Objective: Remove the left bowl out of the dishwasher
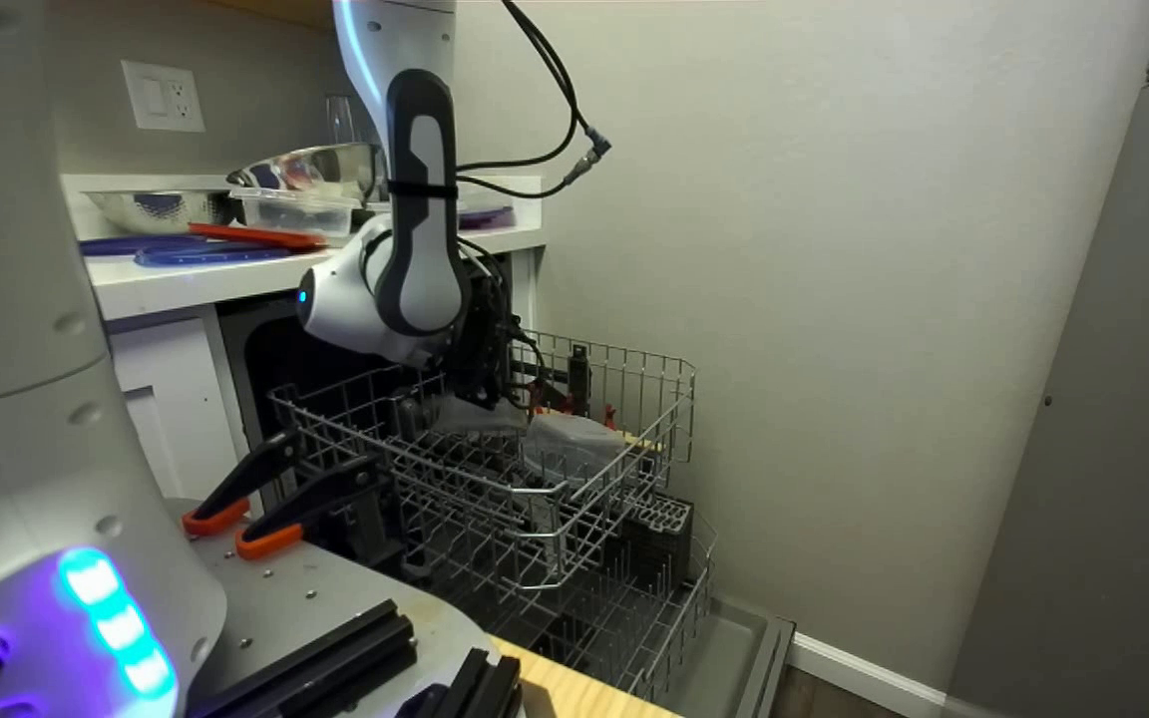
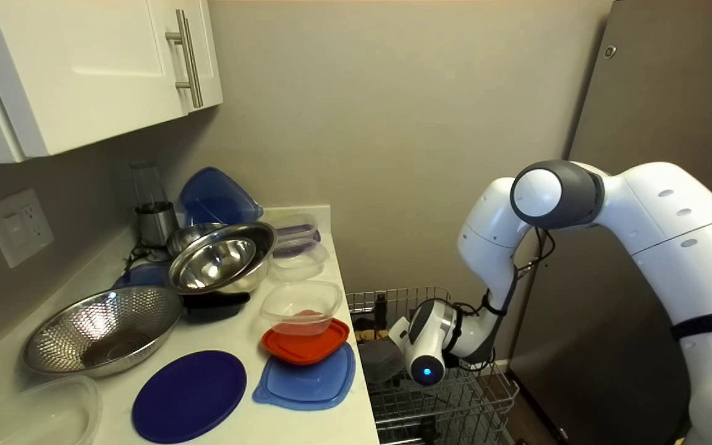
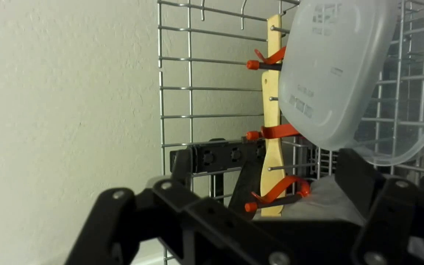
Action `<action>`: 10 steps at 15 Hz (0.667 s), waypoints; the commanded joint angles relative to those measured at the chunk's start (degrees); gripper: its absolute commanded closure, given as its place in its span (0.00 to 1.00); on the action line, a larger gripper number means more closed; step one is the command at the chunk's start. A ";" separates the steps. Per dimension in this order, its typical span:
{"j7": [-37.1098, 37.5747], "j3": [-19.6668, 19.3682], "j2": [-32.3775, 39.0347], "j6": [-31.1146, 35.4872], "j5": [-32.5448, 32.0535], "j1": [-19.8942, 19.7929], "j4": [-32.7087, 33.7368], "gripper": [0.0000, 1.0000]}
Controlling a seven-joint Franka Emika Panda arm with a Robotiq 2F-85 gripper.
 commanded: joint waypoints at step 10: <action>0.64 2.67 -2.46 16.08 -0.46 -3.11 -0.61 0.00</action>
